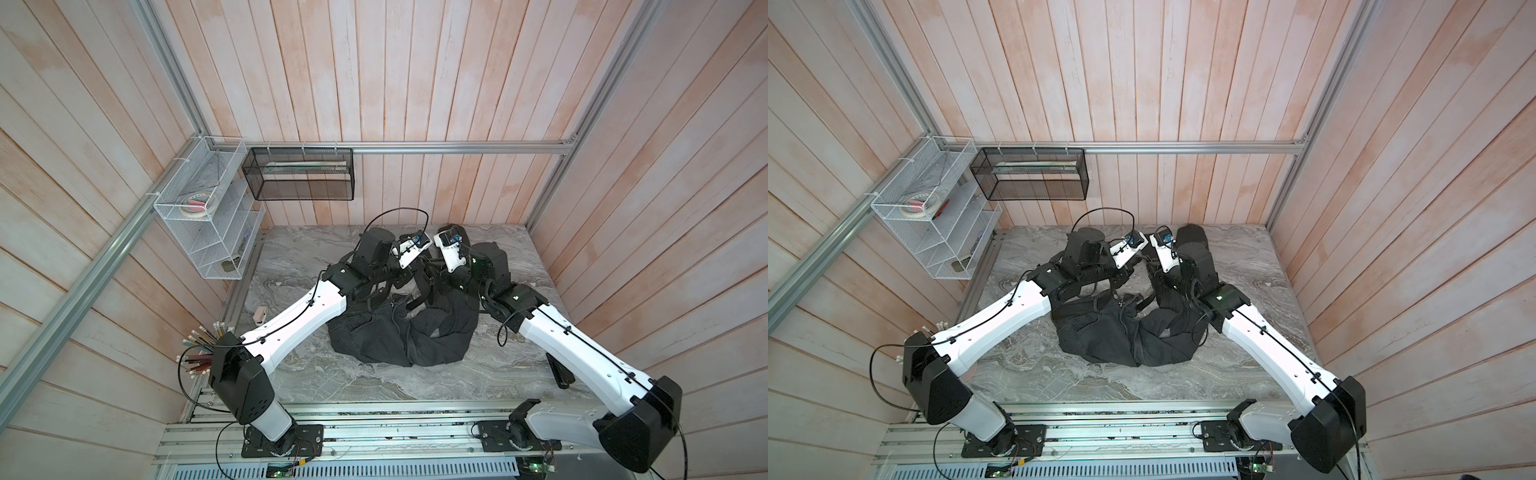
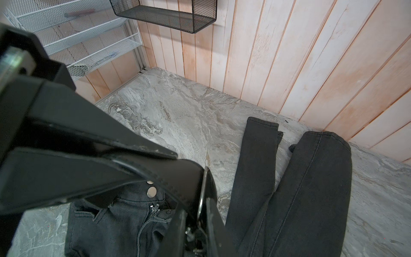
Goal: Remove the belt from the trousers
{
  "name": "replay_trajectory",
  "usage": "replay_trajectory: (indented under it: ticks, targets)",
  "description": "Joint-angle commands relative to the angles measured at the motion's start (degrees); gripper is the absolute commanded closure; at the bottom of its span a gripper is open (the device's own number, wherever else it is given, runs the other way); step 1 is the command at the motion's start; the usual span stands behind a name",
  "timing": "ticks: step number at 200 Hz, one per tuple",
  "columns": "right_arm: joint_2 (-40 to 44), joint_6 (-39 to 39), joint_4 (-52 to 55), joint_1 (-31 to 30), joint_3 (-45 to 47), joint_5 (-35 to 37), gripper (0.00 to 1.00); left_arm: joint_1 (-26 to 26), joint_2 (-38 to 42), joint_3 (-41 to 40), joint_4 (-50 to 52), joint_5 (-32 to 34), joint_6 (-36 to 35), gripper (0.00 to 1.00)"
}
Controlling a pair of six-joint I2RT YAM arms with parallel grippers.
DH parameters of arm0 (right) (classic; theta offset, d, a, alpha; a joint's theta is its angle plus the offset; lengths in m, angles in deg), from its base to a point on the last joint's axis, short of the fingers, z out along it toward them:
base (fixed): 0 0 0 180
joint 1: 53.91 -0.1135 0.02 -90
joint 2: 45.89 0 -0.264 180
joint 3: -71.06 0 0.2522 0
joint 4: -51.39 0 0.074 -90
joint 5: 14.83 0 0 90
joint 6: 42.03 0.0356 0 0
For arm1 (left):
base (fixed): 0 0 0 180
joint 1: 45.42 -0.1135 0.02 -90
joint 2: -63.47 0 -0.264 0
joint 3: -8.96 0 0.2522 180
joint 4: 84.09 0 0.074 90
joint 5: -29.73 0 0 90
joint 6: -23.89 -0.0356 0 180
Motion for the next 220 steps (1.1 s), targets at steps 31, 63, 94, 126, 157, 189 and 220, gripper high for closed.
replay_trajectory:
  ticks: [31,63,94,126,157,189,220]
  targets:
    - [-0.7,0.0,2.0,-0.9,-1.6,-1.9,0.77,0.3,-1.0,1.6,-1.4,-2.3,1.3,1.0]
    - [-0.2,-0.1,2.3,-0.9,-2.6,-1.4,0.73,0.3,-1.3,1.7,-1.3,-2.4,1.4,1.0]
    - [-0.2,-0.3,2.5,-0.9,-3.0,-1.2,0.71,0.3,-1.5,1.7,-1.3,-2.5,1.6,1.0]
    - [-0.9,-0.5,3.1,-0.9,-3.0,-1.2,0.73,0.3,-1.4,1.7,-1.4,-2.6,1.7,1.0]
    - [-1.2,-0.6,3.1,-0.9,-2.4,-0.9,0.73,0.4,-1.3,1.7,-1.3,-2.6,1.7,1.0]
    - [-1.2,-1.0,3.7,-0.9,-1.8,-0.2,0.74,0.3,-1.2,1.6,-1.3,-2.4,1.7,1.0]
    - [-1.2,-1.1,4.3,-0.9,-1.3,0.5,0.77,0.3,-1.0,1.6,-1.3,-2.5,1.8,1.0]
